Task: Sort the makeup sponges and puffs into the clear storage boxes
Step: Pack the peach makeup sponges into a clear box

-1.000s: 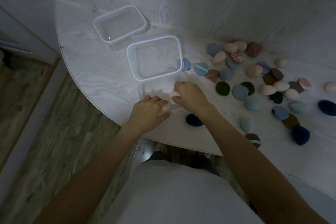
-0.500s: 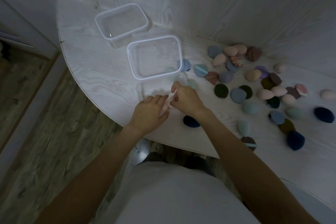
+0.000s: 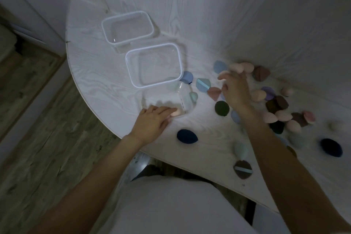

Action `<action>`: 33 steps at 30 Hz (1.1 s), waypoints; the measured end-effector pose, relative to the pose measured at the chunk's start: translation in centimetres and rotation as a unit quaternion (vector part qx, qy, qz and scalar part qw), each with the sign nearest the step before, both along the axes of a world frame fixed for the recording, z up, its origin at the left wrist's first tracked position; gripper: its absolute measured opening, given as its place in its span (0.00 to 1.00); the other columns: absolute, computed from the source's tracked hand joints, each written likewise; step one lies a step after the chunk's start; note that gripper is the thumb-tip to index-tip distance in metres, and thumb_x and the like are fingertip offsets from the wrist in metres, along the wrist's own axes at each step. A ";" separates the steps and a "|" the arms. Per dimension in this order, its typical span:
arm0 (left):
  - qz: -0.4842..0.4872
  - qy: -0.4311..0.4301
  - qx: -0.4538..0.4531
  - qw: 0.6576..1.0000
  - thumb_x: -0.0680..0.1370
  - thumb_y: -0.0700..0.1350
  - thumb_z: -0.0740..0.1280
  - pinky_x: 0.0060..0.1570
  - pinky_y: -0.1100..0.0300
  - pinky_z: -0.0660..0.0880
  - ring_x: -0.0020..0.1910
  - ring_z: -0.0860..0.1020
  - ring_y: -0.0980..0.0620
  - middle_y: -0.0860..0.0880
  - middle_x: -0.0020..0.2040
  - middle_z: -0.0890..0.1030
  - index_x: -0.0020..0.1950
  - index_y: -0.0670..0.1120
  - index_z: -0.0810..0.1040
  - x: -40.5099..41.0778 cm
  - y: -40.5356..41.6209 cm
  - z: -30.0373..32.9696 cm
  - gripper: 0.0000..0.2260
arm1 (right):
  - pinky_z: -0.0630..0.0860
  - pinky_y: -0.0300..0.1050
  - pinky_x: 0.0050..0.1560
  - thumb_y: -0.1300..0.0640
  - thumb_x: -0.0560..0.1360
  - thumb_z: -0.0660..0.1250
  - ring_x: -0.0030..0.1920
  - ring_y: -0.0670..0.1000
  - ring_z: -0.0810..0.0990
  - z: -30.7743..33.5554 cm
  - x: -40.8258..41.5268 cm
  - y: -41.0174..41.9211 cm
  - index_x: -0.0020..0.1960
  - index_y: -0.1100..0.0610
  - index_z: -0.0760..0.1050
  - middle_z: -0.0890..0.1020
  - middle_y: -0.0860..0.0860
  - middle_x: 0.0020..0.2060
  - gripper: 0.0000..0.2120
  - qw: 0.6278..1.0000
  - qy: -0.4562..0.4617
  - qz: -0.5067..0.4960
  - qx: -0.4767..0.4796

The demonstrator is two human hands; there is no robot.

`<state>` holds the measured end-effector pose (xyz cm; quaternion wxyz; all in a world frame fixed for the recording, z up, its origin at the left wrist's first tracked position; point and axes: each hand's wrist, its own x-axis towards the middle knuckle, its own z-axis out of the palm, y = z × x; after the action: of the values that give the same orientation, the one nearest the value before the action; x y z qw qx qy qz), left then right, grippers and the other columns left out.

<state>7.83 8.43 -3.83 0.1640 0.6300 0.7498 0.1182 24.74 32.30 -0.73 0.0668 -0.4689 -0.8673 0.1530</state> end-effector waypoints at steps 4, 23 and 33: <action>0.032 -0.009 -0.026 0.999 0.75 0.59 0.45 0.48 0.52 0.69 0.57 0.73 0.45 0.52 0.65 0.74 0.70 0.54 0.69 0.3 0.4 0.4 0.27 | 0.67 0.49 0.64 0.63 0.75 0.66 0.62 0.58 0.67 -0.9 -1.5 3.1 0.68 0.54 0.68 0.69 0.58 0.64 0.23 0.992 -0.115 0.049 -0.001; 0.078 -0.029 -0.047 0.995 0.75 0.59 0.49 0.48 0.52 0.72 0.54 0.74 0.46 0.52 0.61 0.76 0.68 0.55 0.70 0.9 0.3 0.4 0.24 | 0.72 0.50 0.56 0.57 0.77 0.64 0.58 0.58 0.72 -3.8 -1.8 3.2 0.65 0.56 0.69 0.71 0.59 0.62 0.18 0.997 -0.067 0.039 0.024; 0.103 -0.034 -0.032 0.994 0.75 0.57 0.52 0.46 0.52 0.71 0.51 0.76 0.45 0.52 0.59 0.78 0.67 0.55 0.72 1.4 0.3 0.2 0.22 | 0.75 0.40 0.45 0.60 0.74 0.68 0.48 0.48 0.77 1.4 -3.0 -5.2 0.61 0.58 0.70 0.77 0.51 0.53 0.17 0.967 0.204 0.061 -0.138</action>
<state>9.19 8.76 -3.61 0.1964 0.5398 0.8078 0.1321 21.70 27.07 0.64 0.1672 -0.3792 -0.8326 0.3675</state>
